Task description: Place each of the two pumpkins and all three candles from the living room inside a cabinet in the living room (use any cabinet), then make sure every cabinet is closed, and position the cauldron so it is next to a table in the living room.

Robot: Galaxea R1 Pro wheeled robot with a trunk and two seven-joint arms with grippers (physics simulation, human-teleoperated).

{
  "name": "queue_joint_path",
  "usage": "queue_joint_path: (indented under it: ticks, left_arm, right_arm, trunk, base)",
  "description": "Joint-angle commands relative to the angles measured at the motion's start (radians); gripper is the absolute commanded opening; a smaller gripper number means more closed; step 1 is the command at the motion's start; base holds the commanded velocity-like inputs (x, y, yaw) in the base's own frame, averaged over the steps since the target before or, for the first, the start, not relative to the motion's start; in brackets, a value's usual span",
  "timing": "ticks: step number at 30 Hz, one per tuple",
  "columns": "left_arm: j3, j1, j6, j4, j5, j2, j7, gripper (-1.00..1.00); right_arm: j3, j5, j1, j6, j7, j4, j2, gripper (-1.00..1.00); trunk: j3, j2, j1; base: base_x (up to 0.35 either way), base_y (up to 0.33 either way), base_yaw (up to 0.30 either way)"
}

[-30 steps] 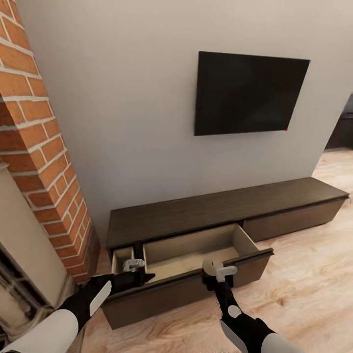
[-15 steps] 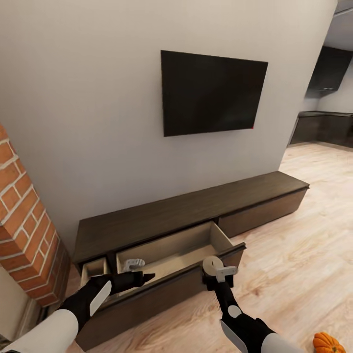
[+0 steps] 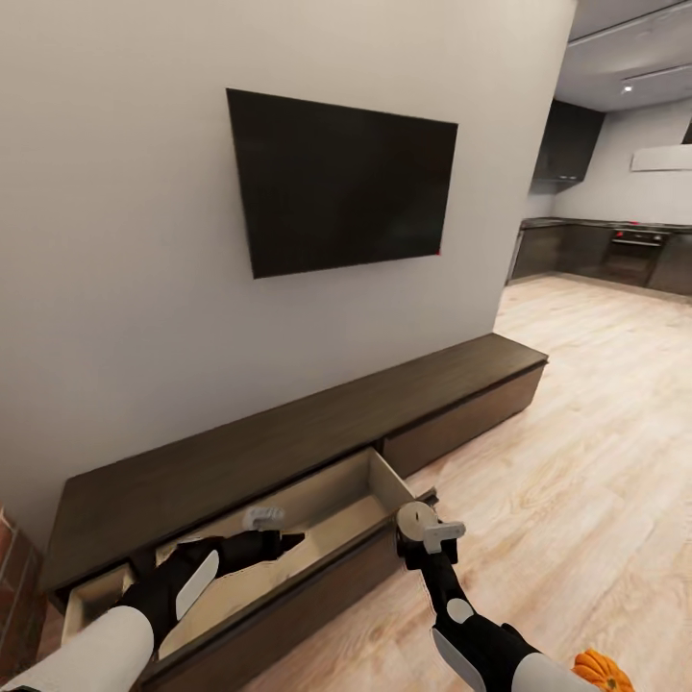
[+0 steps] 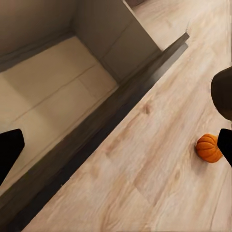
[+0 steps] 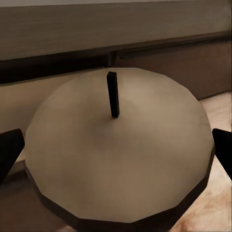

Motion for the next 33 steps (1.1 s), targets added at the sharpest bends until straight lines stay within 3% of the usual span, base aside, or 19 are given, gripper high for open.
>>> queue_joint_path:
  ticks: [1,9,33]
  left_arm:
    - [0.000,0.000,0.000,0.000,0.000,0.000,0.000,1.00]
    - [0.000,0.000,0.000,0.000,0.000,0.000,0.000,1.00]
    - [0.000,0.001,-0.001,0.001,0.000,0.000,0.000,1.00]
  right_arm:
    - [0.000,0.002,0.000,0.000,-0.001,0.000,0.000,-1.00]
    - [0.000,0.003,0.000,-0.001,-0.001,-0.001,0.000,-1.00]
    - [0.001,0.008,0.000,-0.019,-0.001,-0.003,0.000,-1.00]
  trunk:
    - [0.000,0.000,0.000]
    - [0.002,0.000,0.000]
    - [0.002,0.000,0.000]
  base:
    - [0.323,-0.105,-0.283]
    - [0.323,-0.104,-0.192]
    - [0.306,-0.082,0.013]
